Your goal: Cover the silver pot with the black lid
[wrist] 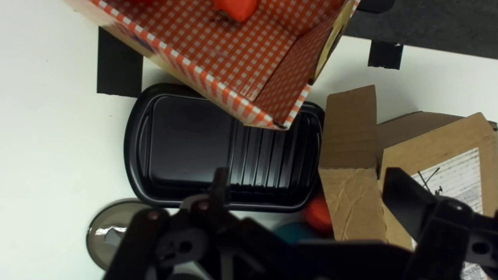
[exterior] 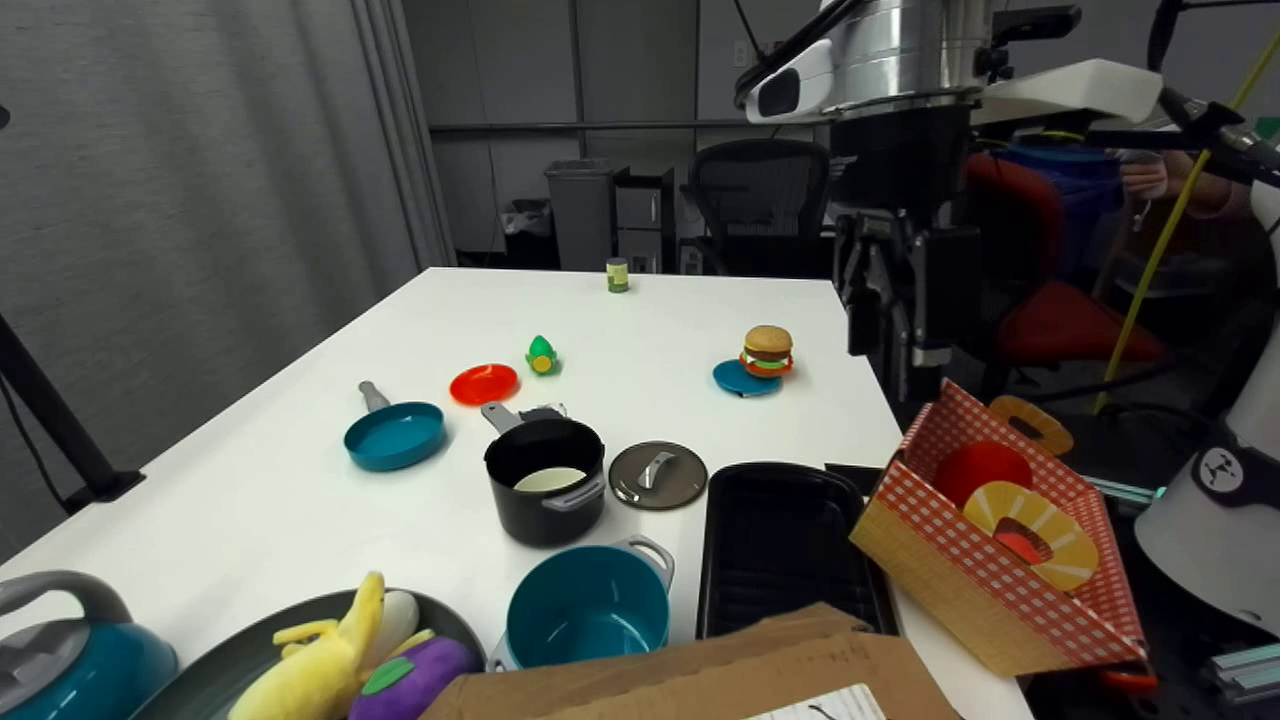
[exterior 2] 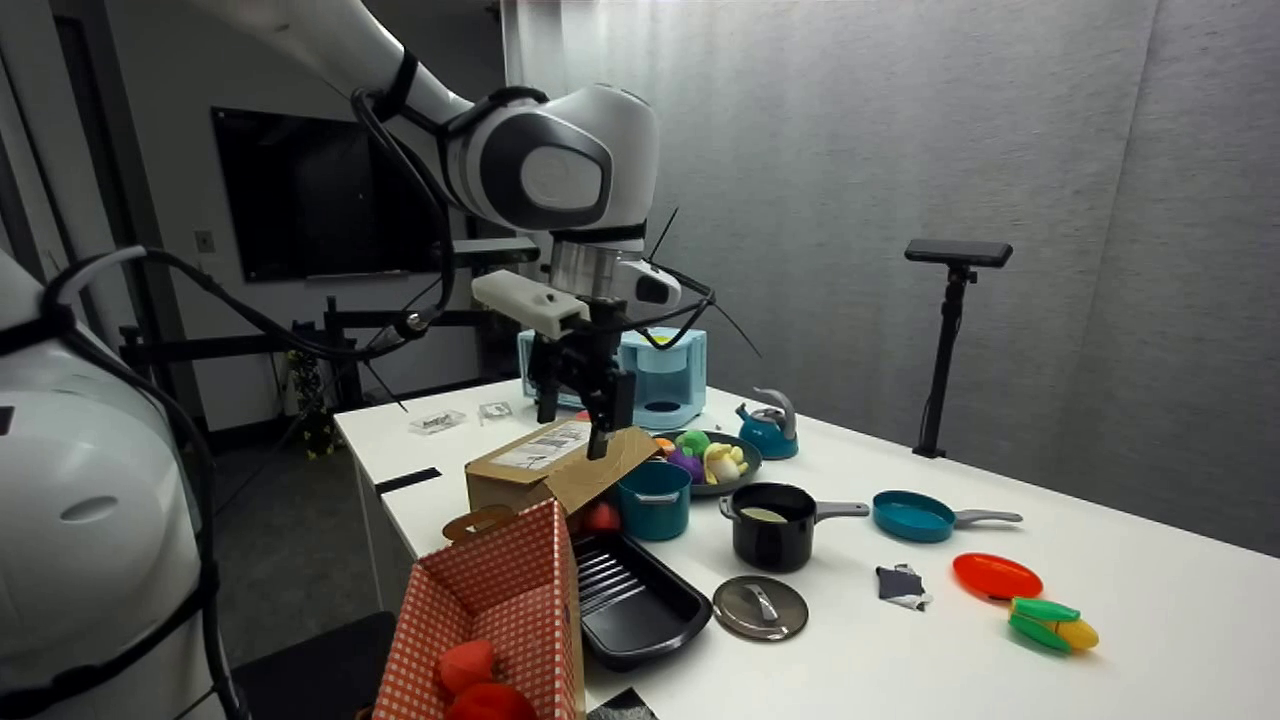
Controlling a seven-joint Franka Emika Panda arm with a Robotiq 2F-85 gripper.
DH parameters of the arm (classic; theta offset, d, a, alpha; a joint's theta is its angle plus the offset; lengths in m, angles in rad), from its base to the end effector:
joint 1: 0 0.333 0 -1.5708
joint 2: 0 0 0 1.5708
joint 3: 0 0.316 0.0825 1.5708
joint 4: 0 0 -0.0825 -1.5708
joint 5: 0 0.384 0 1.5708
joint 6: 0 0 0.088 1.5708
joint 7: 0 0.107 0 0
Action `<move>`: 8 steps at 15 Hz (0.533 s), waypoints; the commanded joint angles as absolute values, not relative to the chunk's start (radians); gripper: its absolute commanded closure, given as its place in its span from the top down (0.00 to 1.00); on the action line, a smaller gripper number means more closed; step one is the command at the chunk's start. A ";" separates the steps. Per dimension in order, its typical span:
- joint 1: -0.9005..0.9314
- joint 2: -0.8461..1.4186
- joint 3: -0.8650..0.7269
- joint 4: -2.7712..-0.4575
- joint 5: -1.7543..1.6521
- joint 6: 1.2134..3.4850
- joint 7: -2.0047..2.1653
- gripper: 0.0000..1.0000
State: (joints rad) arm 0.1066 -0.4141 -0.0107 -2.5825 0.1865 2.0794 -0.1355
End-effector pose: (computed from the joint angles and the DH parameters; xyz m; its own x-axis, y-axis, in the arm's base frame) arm 0.3882 0.0469 0.3940 0.9874 0.1397 -0.0741 0.1256 -0.9776 -0.1691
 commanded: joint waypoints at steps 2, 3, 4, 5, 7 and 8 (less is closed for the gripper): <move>0.065 -0.310 -0.031 -2.499 0.111 2.102 -0.207 1.00; 0.059 -0.286 -0.036 -2.482 0.095 2.108 -0.223 1.00; 0.054 -0.263 -0.040 -2.464 0.079 2.114 -0.239 1.00; 0.049 -0.237 -0.042 -2.443 0.064 2.118 -0.254 1.00; 0.042 -0.186 -0.047 -2.405 0.039 2.123 -0.289 1.00; 0.040 -0.160 -0.047 -2.388 0.026 2.131 -0.310 1.00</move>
